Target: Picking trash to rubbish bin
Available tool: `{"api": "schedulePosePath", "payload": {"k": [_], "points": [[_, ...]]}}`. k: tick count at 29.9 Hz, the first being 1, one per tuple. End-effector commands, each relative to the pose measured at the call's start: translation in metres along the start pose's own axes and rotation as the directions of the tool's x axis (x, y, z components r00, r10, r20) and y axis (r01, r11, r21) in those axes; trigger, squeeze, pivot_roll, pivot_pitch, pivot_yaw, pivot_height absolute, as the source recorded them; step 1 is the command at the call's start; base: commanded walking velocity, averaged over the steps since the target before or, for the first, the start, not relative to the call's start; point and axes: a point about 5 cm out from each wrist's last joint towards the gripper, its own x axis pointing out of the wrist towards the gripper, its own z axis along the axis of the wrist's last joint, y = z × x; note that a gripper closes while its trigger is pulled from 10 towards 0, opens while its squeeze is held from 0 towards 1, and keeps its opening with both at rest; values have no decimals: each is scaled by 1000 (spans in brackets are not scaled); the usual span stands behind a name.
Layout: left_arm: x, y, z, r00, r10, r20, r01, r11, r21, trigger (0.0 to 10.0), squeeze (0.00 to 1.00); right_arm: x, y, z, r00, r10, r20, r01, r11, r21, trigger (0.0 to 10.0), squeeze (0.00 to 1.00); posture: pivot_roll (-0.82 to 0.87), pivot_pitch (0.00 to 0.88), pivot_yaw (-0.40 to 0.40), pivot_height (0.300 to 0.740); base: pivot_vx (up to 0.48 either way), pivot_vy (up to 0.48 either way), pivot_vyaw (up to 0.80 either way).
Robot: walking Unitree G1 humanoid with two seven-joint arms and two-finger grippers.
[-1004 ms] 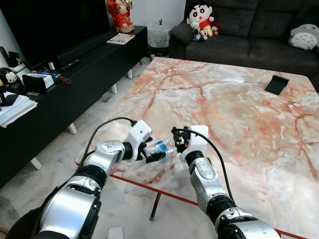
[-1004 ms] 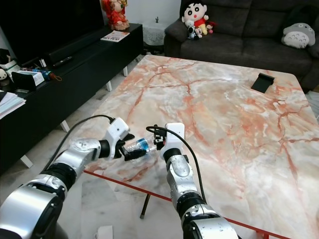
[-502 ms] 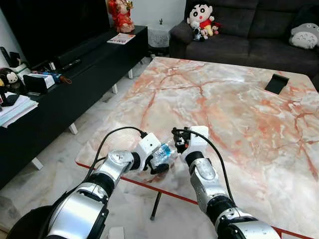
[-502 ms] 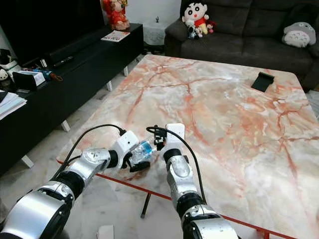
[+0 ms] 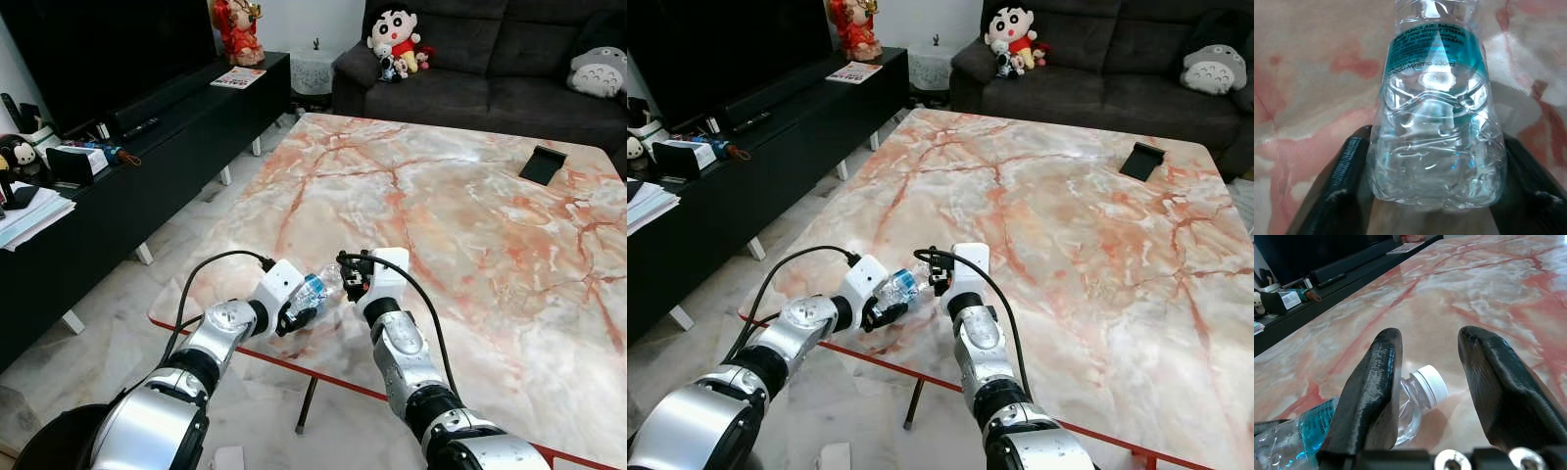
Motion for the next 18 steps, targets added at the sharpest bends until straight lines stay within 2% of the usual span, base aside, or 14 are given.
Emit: {"api": "schedulePosePath", "payload": {"k": [1, 6, 7, 9, 10, 11, 13, 14, 18], "points": [[-4, 0, -11, 999, -2, -33, 1, 1000, -16, 0, 0, 0, 2, 0, 1000, -1, 2, 1, 1000, 2, 10000, 0, 13, 0, 17, 740, 0, 0, 0], [-5, 0, -12, 999, 0, -33, -1, 1000, -16, 0, 0, 1, 2, 1, 1000, -1, 3, 1, 1000, 3, 10000, 0, 15, 0, 16, 740, 0, 0, 0], [-5, 3, -11, 999, 31, -22, -31, 999, -18, 2039, 0, 1, 1, 1, 1000, -2, 4, 2, 1000, 3, 10000, 0, 14, 0, 17, 740, 0, 0, 0], [-6, 6, -10, 998, 68, -9, -69, 997, -21, 2039, 0, 1, 1, 1, 1000, -2, 5, 2, 1000, 4, 10000, 0, 14, 0, 17, 740, 0, 0, 0], [-7, 9, -8, 994, 112, 1, -112, 994, -18, 10000, 0, 0, 1, 1, 1000, -3, 6, 3, 1000, 5, 10000, 0, 12, 0, 17, 740, 0, 0, 0], [-10, 18, -6, 979, 204, 16, -203, 978, -38, 10000, 0, 0, 1, 1, 1000, -7, 10, 7, 1000, 6, 10000, 0, 12, 0, 17, 740, 0, 0, 0], [-12, 23, -6, 964, 263, 21, -262, 964, -47, 10000, 0, 0, 0, 2, 1000, -13, 17, 12, 1000, 8, 10000, 0, 12, 0, 15, 740, 0, 0, 0], [-16, 29, -6, 945, 325, 31, -323, 945, -55, 10000, 0, 1, -2, 4, 999, -24, 29, 24, 1000, 16, 10000, 0, 15, 0, 13, 740, 0, 0, 0], [-24, 38, -8, 901, 429, 54, -426, 902, -70, 10000, 0, 2, -5, 8, 998, -46, 53, 45, 999, 22, 10000, 0, 19, 0, 8, 740, 0, 0, 0]]}}
